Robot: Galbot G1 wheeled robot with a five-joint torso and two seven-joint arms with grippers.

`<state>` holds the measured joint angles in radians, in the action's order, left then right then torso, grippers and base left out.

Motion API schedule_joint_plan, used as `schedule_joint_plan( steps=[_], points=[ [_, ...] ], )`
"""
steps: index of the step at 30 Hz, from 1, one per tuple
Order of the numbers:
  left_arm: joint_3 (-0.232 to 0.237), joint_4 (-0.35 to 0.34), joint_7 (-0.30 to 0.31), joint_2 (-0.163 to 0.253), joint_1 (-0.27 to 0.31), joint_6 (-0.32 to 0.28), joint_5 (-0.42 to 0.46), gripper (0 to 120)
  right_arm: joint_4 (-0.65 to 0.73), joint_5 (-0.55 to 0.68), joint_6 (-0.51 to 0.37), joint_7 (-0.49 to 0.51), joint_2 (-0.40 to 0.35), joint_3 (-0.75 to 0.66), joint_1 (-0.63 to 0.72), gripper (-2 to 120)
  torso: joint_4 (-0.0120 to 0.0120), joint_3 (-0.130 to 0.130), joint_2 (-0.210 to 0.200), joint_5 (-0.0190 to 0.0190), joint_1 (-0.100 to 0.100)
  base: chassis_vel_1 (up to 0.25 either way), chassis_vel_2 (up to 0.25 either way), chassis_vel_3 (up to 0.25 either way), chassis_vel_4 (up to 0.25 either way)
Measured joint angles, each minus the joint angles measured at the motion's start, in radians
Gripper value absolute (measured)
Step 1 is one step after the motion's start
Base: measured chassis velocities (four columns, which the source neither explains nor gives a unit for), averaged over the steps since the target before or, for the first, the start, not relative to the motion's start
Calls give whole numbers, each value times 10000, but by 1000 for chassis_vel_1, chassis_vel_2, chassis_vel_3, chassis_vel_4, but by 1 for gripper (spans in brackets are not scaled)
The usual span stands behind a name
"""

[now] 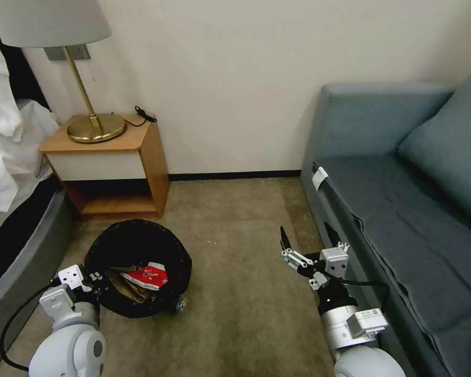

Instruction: Pick up the trash bin, then pick up the garbage on the floor and place it into the trash bin.

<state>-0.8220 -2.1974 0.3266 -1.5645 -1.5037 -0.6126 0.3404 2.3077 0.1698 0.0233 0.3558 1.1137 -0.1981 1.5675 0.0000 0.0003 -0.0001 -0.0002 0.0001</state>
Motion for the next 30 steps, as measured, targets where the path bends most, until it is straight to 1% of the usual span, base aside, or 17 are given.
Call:
schedule_joint_plan(
  steps=[5,14,22,30],
  points=[
    [-31,-8,-1,7,5,6,4,3,-53,56,0,-52,-87,107,-135,100,-1,-3,1,2,-2,-30,17,22,-30],
    [-179,-149,-1,48,75,6,38,3,-205,522,-216,-96,-496,302,-764,100,0,-3,0,2,-1,0,0,0,0],
    [-305,-382,0,54,10,-84,164,3,-276,638,-337,-163,-570,457,-990,100,-1,-3,0,2,-1,0,0,0,0],
    [-331,-401,6,45,21,-109,174,3,-356,678,-405,-252,-641,552,-1128,100,0,-3,1,2,-1,0,0,0,0]
  ],
)
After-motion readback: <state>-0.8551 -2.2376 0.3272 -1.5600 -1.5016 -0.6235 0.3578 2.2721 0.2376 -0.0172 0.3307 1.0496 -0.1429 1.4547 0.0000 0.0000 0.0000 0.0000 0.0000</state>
